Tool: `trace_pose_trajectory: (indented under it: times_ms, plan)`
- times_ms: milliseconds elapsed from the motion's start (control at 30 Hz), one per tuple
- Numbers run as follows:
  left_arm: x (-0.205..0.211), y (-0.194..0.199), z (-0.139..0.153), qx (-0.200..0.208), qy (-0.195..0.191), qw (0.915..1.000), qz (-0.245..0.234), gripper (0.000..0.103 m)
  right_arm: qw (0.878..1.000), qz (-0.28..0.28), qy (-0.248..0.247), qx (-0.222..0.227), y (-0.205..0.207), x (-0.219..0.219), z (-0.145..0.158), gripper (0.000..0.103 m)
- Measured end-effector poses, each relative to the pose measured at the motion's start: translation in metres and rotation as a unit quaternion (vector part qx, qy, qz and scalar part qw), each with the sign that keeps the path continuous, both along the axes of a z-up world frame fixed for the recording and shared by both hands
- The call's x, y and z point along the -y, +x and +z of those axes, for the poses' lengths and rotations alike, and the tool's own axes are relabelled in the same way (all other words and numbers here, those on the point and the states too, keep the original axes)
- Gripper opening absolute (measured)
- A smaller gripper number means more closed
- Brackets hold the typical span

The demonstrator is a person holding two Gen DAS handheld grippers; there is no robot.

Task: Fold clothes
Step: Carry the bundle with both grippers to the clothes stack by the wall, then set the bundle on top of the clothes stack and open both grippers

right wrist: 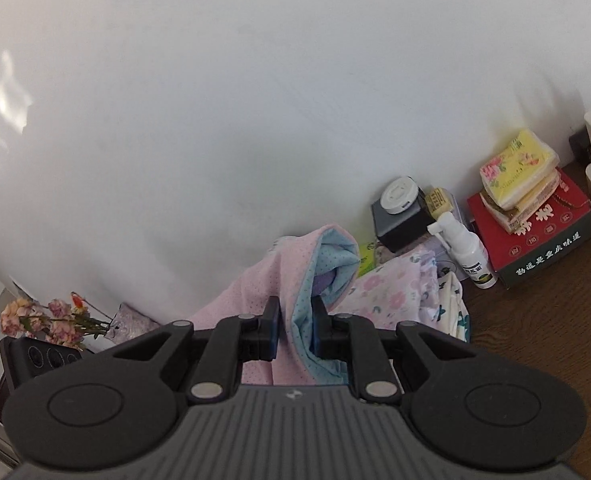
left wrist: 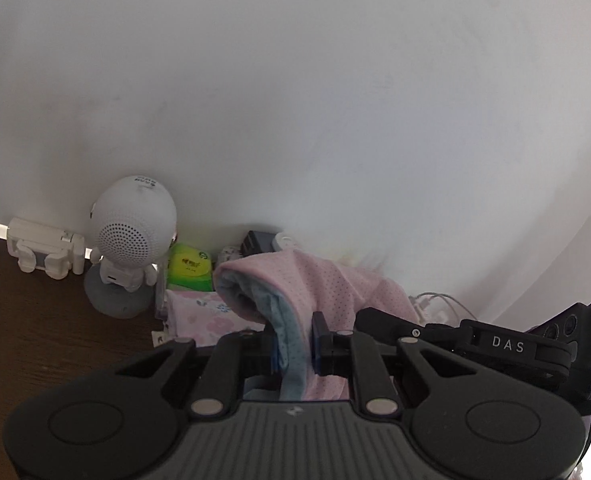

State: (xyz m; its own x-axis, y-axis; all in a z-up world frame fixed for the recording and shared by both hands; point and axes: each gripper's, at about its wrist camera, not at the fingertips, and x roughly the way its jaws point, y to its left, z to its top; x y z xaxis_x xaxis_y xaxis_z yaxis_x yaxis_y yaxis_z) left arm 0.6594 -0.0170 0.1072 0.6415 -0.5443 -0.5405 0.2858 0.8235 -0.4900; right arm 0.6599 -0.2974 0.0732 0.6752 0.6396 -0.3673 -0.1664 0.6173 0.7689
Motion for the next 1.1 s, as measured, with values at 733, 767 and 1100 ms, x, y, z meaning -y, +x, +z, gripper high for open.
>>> trace_pose_trajectory:
  times_ms: [733, 767, 1100]
  plan:
    - [-0.002, -0.003, 0.008, 0.127, 0.058, 0.9884, 0.061, 0.018, 0.980, -0.057, -0.138, 0.128, -0.018, -0.016, 0.010, 0.021]
    - [0.004, -0.004, 0.008, 0.135, 0.066, 0.9868, 0.062, 0.013, 0.977, -0.054, -0.158, 0.132, -0.015, -0.029, 0.014, 0.020]
    - [0.023, 0.006, -0.037, 0.115, 0.111, 0.9861, 0.045, 0.012, 0.950, -0.024, -0.279, 0.138, 0.010, -0.079, -0.001, 0.016]
